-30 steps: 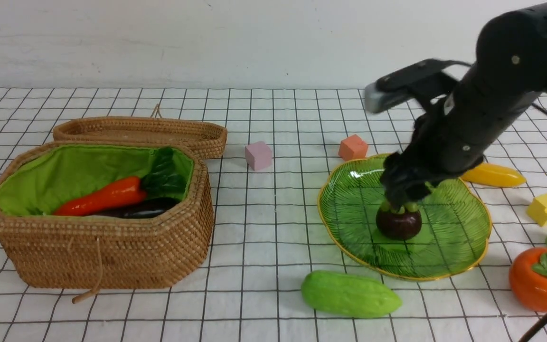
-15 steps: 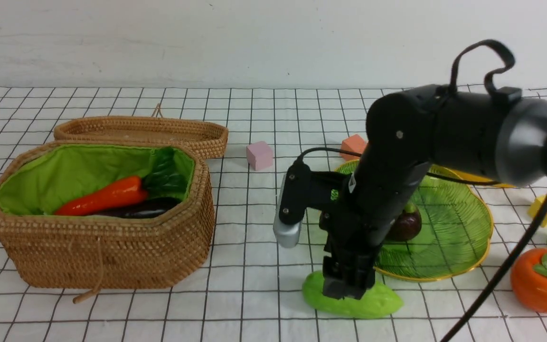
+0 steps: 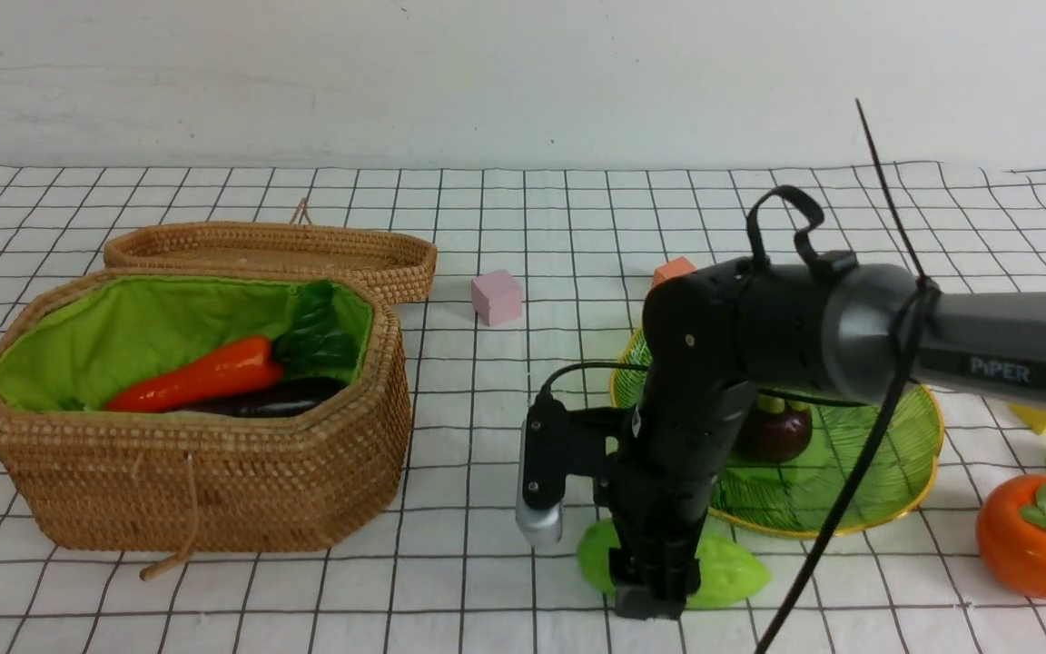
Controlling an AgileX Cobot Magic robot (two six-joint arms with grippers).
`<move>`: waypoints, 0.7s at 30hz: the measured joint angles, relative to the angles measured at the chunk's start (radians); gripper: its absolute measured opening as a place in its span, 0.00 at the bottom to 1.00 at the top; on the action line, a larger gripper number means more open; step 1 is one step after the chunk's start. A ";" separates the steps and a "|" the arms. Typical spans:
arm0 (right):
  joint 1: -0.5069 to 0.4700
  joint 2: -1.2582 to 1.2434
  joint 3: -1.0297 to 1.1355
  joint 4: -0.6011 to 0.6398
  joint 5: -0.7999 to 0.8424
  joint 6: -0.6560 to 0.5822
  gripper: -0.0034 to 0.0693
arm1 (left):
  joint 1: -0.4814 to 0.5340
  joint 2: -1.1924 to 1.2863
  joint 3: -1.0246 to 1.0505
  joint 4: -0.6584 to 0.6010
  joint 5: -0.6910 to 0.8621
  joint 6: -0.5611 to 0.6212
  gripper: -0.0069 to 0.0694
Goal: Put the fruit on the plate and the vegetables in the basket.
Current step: Take a chayote with your right arm and place it on the basket on the left.
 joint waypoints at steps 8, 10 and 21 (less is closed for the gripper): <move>0.105 -0.080 -0.146 0.004 0.072 0.196 0.69 | 0.000 0.000 -0.078 0.309 0.008 -0.281 0.10; 0.146 -0.112 -0.227 0.020 0.065 0.216 0.69 | 0.000 0.000 -0.098 0.392 0.008 -0.365 0.10; 0.258 0.013 -0.571 0.191 -0.472 0.195 0.69 | 0.000 0.000 -0.112 0.798 0.101 -0.911 0.11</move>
